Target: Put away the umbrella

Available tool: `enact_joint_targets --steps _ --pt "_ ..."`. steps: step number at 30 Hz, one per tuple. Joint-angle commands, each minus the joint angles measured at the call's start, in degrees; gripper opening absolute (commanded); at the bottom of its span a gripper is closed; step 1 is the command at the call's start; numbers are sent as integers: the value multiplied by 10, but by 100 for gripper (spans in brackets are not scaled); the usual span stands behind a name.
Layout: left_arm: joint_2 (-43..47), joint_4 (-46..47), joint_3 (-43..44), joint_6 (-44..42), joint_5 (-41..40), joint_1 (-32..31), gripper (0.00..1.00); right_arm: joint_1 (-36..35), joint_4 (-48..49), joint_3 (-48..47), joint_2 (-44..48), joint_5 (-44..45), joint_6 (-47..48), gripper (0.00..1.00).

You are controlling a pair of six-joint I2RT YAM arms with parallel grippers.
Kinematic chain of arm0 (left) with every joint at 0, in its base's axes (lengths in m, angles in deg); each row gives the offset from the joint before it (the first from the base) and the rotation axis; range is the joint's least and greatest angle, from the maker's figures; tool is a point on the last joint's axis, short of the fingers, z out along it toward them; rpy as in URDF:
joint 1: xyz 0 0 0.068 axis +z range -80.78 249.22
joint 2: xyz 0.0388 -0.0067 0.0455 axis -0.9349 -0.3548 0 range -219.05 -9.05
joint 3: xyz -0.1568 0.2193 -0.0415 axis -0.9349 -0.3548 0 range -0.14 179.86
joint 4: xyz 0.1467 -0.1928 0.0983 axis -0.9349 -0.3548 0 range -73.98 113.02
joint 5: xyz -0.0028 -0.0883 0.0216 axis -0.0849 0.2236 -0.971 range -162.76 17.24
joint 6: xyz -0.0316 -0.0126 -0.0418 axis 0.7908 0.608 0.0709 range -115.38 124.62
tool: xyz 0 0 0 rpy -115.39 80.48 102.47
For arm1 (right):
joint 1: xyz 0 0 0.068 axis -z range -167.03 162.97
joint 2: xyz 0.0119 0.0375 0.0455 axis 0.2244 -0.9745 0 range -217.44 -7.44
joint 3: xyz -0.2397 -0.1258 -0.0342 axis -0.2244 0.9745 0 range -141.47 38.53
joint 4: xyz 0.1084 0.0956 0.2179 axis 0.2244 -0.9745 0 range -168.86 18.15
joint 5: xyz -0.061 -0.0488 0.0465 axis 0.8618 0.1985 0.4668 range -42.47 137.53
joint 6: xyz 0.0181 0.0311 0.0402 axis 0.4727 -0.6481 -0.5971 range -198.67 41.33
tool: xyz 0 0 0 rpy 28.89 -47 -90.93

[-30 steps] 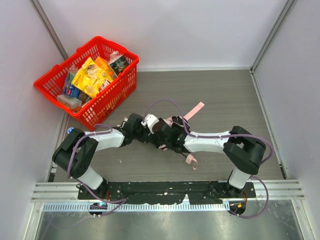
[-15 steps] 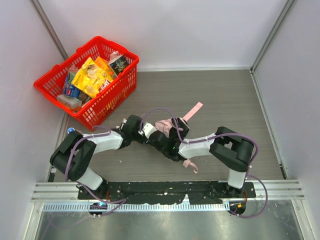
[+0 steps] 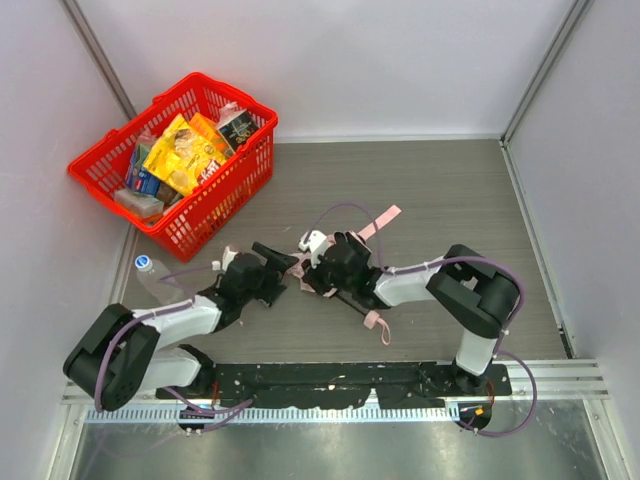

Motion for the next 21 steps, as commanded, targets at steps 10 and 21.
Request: enact_joint_targets --steps 10,21 --pt "-16 44 -42 -53 21 19 100 197 127 22 -159 -533 -310 1" --pt "-143 6 21 42 -16 -22 98 216 369 9 -254 -611 -514 1"
